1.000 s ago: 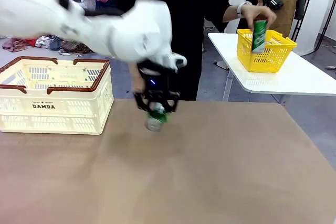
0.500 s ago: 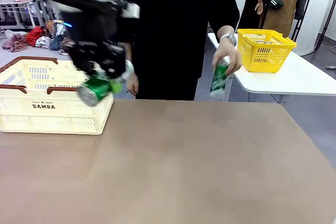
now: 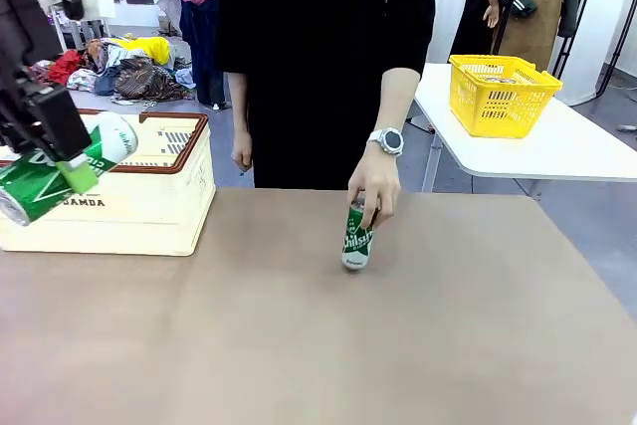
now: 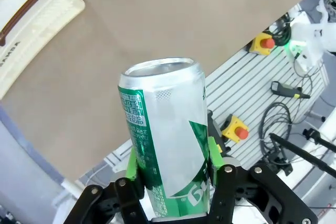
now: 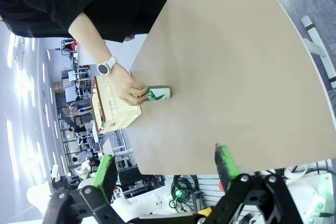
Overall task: Place the drinks into the Shopping basket.
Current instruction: Pick up one drink and place it into the Shopping basket.
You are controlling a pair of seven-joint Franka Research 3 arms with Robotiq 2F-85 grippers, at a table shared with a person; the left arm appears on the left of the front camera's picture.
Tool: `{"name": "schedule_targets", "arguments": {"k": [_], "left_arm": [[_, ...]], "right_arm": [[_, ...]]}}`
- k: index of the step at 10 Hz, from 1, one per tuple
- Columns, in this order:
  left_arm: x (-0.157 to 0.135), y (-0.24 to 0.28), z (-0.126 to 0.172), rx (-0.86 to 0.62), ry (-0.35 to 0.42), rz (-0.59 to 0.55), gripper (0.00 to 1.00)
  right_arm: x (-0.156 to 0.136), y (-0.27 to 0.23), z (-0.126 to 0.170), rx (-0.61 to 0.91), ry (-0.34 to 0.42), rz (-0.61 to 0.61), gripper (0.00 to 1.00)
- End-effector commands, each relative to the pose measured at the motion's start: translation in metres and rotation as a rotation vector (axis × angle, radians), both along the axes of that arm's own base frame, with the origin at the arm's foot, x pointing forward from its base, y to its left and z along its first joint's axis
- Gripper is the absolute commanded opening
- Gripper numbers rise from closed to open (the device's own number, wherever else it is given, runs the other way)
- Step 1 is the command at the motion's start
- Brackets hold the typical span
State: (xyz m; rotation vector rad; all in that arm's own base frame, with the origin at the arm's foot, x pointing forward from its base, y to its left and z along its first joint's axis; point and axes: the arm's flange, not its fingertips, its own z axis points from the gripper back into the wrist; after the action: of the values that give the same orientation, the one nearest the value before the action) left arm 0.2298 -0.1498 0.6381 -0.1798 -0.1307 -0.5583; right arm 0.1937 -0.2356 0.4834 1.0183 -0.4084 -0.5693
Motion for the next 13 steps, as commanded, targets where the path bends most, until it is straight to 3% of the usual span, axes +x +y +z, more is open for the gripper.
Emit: {"name": "schedule_targets", "arguments": {"k": [1,3,4,5,7,10,13], "left_arm": [[0.006,-0.020,0.011,0.012,-0.001,-0.008,0.00],[0.002,-0.012,0.000,0.019,0.000,-0.011,0.00],[0.037,0.010,0.022,-0.027,0.040,0.057,0.00],[0.070,0.026,0.038,0.024,0.037,0.130,0.00],[0.125,0.041,0.042,0.001,-0.020,0.145,0.00],[0.230,0.089,0.012,-0.109,0.003,0.275,0.00],[0.292,0.124,-0.035,-0.100,-0.015,0.457,0.00]], "right_arm": [[-0.001,-0.001,0.001,-0.002,-0.023,0.009,1.00],[-0.001,-0.001,0.001,-0.002,-0.023,0.009,1.00],[-0.001,-0.001,0.001,-0.002,-0.023,0.009,1.00],[-0.001,-0.001,0.001,-0.002,-0.023,0.009,1.00],[-0.001,-0.001,0.001,-0.002,-0.023,0.009,1.00],[-0.001,-0.001,0.001,-0.002,-0.023,0.009,1.00],[-0.001,-0.001,0.001,-0.002,-0.023,0.009,1.00]]}}
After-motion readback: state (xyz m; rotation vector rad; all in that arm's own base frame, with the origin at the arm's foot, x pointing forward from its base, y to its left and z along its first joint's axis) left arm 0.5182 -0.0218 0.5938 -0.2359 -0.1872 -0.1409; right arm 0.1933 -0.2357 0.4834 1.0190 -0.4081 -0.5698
